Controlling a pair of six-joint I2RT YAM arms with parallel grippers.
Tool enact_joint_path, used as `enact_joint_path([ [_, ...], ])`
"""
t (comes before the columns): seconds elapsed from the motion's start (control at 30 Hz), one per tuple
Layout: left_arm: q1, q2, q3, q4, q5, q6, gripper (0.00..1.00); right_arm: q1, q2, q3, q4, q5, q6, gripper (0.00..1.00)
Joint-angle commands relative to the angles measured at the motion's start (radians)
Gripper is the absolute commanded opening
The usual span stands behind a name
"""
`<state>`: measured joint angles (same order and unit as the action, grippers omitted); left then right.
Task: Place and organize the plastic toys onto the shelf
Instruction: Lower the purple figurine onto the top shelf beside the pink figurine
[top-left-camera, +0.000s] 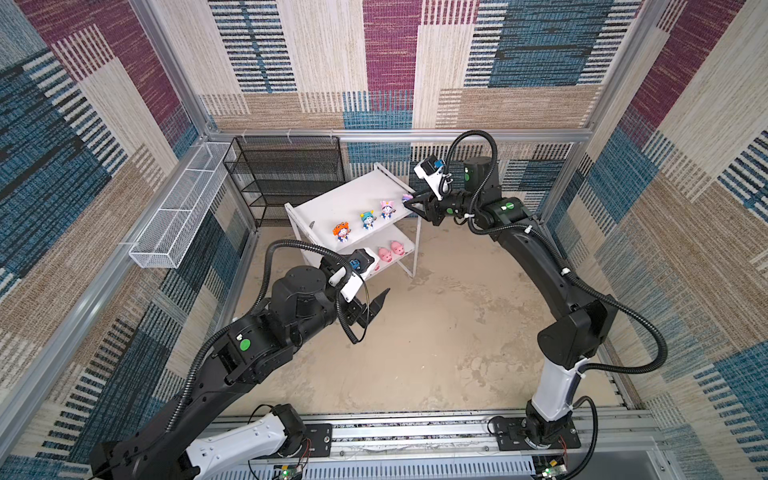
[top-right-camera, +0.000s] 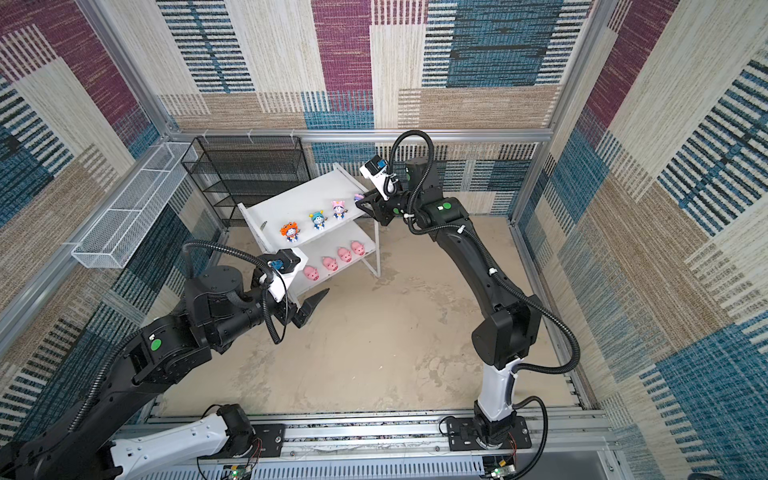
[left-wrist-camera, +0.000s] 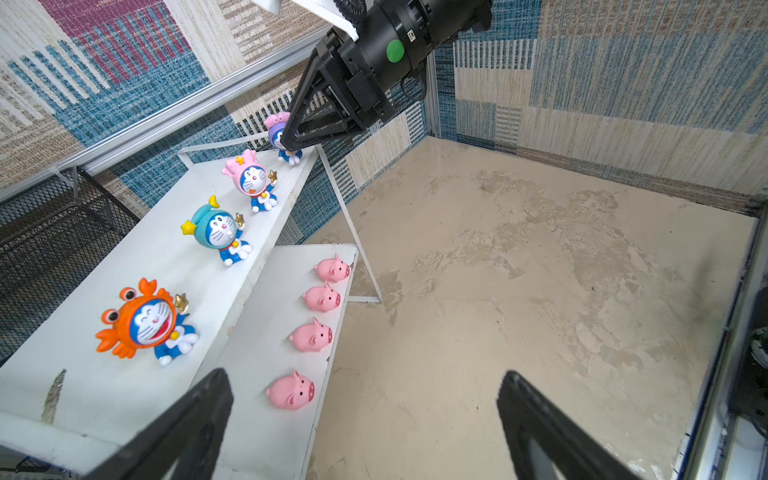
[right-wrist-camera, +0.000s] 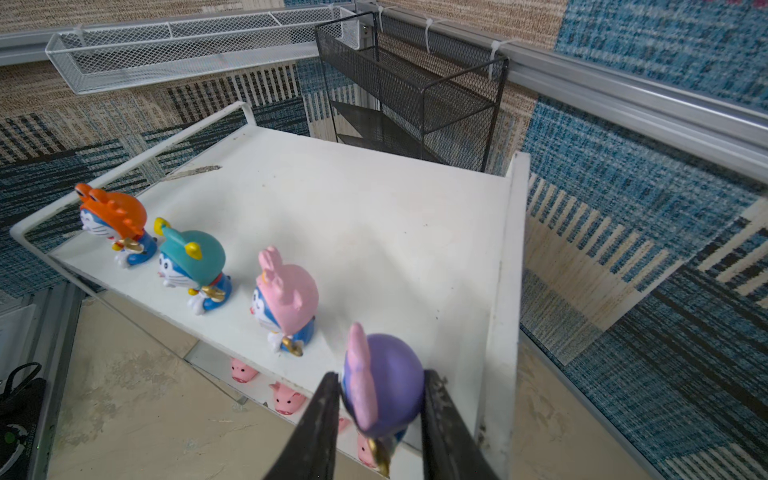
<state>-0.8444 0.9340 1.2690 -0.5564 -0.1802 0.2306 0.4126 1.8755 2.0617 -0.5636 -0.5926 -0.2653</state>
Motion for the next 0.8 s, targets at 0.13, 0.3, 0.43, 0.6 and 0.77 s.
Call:
enact_joint_path([
  [0.13, 0.009, -0.032, -0.034, 0.072, 0.015, -0.006, 0.99, 0.002, 0.016, 0.021, -0.03, -0.001, -0.008, 0.31],
  [0.3, 0.016, -0.034, -0.044, 0.075, 0.021, -0.009, 0.99, 0.003, 0.02, 0.026, -0.037, 0.0, -0.008, 0.32],
  [0.43, 0.026, -0.038, -0.049, 0.081, 0.035, -0.016, 0.99, 0.006, 0.025, 0.028, -0.038, 0.008, -0.009, 0.35],
  [0.6, 0.037, -0.044, -0.061, 0.086, 0.051, -0.025, 0.99, 0.009, 0.045, 0.055, -0.051, 0.008, -0.007, 0.35],
  [0.77, 0.047, -0.048, -0.067, 0.089, 0.062, -0.028, 0.99, 0.012, 0.051, 0.066, -0.059, 0.013, -0.006, 0.38],
])
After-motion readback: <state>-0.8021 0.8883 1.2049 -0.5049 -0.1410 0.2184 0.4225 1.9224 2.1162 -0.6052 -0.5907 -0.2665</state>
